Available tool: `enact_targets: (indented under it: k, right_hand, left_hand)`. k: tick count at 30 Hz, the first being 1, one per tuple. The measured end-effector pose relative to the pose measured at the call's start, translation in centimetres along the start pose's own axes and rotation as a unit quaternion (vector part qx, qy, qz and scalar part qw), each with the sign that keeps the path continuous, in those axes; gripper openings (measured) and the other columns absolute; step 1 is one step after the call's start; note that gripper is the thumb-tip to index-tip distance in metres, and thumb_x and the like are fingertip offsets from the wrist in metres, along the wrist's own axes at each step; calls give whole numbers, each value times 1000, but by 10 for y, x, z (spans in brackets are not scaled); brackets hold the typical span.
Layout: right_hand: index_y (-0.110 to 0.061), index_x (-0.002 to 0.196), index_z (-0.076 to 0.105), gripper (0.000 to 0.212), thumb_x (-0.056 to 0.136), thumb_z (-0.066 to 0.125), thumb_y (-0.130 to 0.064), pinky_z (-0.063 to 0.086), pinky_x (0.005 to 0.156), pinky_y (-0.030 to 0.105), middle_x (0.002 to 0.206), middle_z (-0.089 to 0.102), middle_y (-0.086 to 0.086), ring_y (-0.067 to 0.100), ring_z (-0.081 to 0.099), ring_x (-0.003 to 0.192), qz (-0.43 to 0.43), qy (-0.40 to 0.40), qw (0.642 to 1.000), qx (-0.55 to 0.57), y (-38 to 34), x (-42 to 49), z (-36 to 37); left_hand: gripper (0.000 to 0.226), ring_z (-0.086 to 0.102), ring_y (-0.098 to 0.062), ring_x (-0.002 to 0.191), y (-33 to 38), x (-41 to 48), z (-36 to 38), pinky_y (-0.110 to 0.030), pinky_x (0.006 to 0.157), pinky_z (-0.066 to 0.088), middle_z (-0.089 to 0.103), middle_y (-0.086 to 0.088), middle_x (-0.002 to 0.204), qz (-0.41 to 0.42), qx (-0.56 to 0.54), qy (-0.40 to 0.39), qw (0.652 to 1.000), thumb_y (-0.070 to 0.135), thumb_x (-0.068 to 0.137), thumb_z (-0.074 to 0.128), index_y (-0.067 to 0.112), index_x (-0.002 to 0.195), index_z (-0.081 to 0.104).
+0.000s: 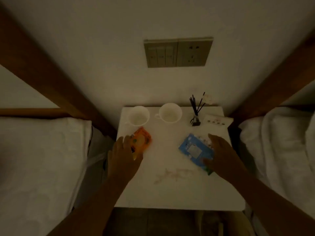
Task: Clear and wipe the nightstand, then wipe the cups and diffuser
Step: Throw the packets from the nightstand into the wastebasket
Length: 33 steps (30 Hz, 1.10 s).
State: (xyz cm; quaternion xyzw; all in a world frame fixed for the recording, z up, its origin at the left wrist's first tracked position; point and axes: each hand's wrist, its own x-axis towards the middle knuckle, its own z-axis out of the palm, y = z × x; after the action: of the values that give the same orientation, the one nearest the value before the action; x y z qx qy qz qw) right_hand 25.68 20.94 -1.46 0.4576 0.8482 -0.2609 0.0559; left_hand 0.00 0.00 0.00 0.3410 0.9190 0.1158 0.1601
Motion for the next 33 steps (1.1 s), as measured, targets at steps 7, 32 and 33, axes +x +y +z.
enact_targets:
  k: [7,32,33]
  right_hand:
    - [-19,154,11,103,77,68,-59,17,117,48,158,24,8,27,22,145,15,5,996,-89,17,12,10]
    - [-21,76,45,22,98,52,-22,40,45,8,68,51,-5,-2,53,56,100,150,952,247,7,-66,3]
    - [-23,75,46,23,96,53,-19,39,46,7,66,51,-6,-4,51,53,98,144,949,263,8,-76,2]
  left_hand:
    - [73,45,-38,125,-9,31,20,-58,98,42,45,-18,138,-11,47,6,999,48,89,57,8,144,30]
    - [18,68,-18,74,117,-80,23,-32,65,57,73,-4,81,-109,-505,-121,847,6,89,62,22,85,69]
    - [18,69,-16,72,124,-86,25,-28,60,57,72,-3,82,-103,-507,-120,847,4,88,64,22,86,67]
